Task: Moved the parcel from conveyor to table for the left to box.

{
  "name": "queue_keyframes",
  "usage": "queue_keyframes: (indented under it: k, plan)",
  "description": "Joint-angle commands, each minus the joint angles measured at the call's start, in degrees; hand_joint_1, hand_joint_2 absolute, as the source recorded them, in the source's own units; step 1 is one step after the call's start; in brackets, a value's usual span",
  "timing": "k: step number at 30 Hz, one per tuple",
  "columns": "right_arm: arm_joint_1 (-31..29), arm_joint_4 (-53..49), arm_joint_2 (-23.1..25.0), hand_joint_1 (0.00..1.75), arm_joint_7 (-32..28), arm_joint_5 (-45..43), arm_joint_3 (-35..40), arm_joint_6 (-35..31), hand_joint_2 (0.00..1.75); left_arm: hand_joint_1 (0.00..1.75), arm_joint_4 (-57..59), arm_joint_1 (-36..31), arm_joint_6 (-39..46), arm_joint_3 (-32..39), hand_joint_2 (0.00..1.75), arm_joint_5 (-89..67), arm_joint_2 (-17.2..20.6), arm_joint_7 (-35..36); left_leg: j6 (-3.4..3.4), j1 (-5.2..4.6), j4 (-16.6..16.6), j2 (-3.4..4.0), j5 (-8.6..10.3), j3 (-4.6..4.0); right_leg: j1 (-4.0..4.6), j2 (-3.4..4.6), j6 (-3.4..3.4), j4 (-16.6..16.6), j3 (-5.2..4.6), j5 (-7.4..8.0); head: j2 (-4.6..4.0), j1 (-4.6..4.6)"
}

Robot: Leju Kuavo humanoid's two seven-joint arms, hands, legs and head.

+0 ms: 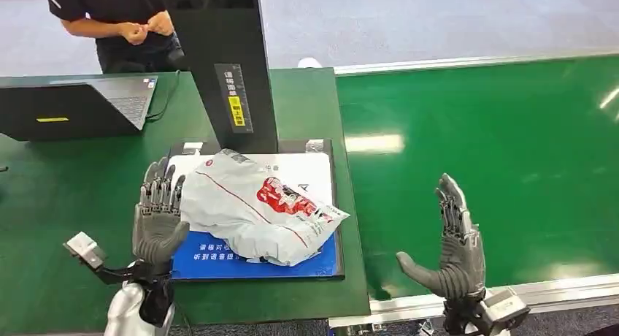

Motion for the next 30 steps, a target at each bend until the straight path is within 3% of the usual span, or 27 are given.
queue_keyframes:
  k: [1, 30]
  plan:
    - [-0.3, 1.3, 2.4, 0.00, 0.0, -0.5, -2.2, 0.3, 1.75, 0.00, -0.9, 0.7, 0.4, 0.6, 1.75, -0.8, -0.3, -0.5, -0.03, 0.01, 0.0, -0.09, 0.01, 0.07, 0.03, -0.10, -0.12, 0.0, 0.05, 0.00, 0.00, 0.02]
    - [0.9, 1.4, 3.7, 0.00, 0.0, 0.3, -3.7, 0.3, 1.75, 0.00, -1.1, 0.0, 0.4, 0.9, 1.75, -1.1, -1.0, 0.2, -0.03, 0.02, 0.0, -0.12, 0.02, 0.05, 0.04, -0.13, -0.11, 0.0, 0.05, 0.00, 0.00, 0.02]
